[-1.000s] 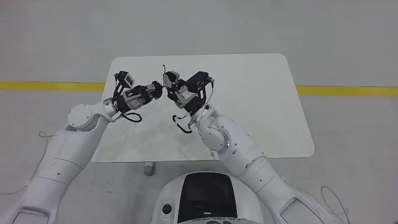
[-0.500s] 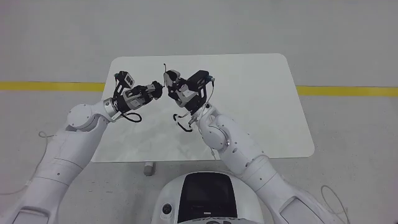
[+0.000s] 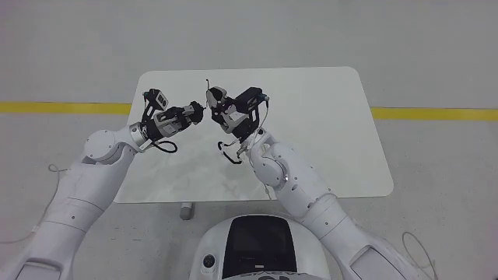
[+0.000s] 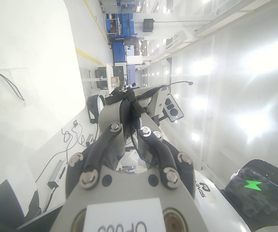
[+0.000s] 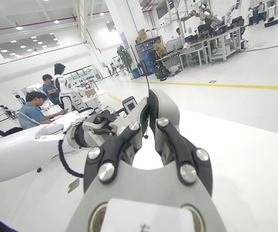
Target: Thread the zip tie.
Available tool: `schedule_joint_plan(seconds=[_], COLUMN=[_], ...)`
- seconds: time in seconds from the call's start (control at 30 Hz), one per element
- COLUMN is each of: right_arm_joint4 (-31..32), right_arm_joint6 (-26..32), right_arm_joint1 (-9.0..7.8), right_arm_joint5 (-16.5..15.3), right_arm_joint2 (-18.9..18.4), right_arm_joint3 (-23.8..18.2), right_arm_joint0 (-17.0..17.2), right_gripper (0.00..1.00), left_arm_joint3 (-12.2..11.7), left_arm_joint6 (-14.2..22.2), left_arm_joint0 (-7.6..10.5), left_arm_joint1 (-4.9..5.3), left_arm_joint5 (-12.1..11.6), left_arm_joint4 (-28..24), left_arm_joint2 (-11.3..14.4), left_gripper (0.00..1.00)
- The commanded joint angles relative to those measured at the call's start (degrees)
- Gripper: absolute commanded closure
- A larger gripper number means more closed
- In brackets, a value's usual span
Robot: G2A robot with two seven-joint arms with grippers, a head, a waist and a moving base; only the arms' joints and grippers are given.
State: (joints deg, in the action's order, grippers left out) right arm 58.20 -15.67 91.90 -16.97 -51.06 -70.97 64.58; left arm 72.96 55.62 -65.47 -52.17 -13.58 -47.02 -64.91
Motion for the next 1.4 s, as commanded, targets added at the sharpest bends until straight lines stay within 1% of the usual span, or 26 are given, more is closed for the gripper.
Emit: schedule_joint_plan(seconds=[0.0,0.53,1.23,1.37], right_arm_joint4=[0.1,0.1,0.0,0.1], right_arm_joint6=[0.1,-0.1,0.3,1.0], right_arm_joint1=[-0.01,0.18,0.36,0.32], right_arm_joint5=[0.0,-0.6,-0.7,-0.9], right_arm_joint2=[0.0,0.0,-0.1,0.0], right_arm_joint3=[-0.2,-0.1,1.1,1.1], right_arm_joint0=[0.1,0.2,0.4,0.6], right_gripper=[1.0,1.0,1.0,1.0], left_arm_joint3=[0.0,0.0,0.0,0.0], left_arm_joint6=[0.0,0.0,0.0,0.0], left_arm_joint0=[0.0,0.0,0.0,0.0], left_arm_joint1=[0.0,0.0,0.0,0.0], left_arm_joint5=[0.0,0.0,0.0,0.0], left_arm_joint4=[0.0,0.0,0.0,0.0], left_arm_joint2=[0.0,0.0,0.0,0.0], left_gripper=[1.0,1.0,1.0,1.0])
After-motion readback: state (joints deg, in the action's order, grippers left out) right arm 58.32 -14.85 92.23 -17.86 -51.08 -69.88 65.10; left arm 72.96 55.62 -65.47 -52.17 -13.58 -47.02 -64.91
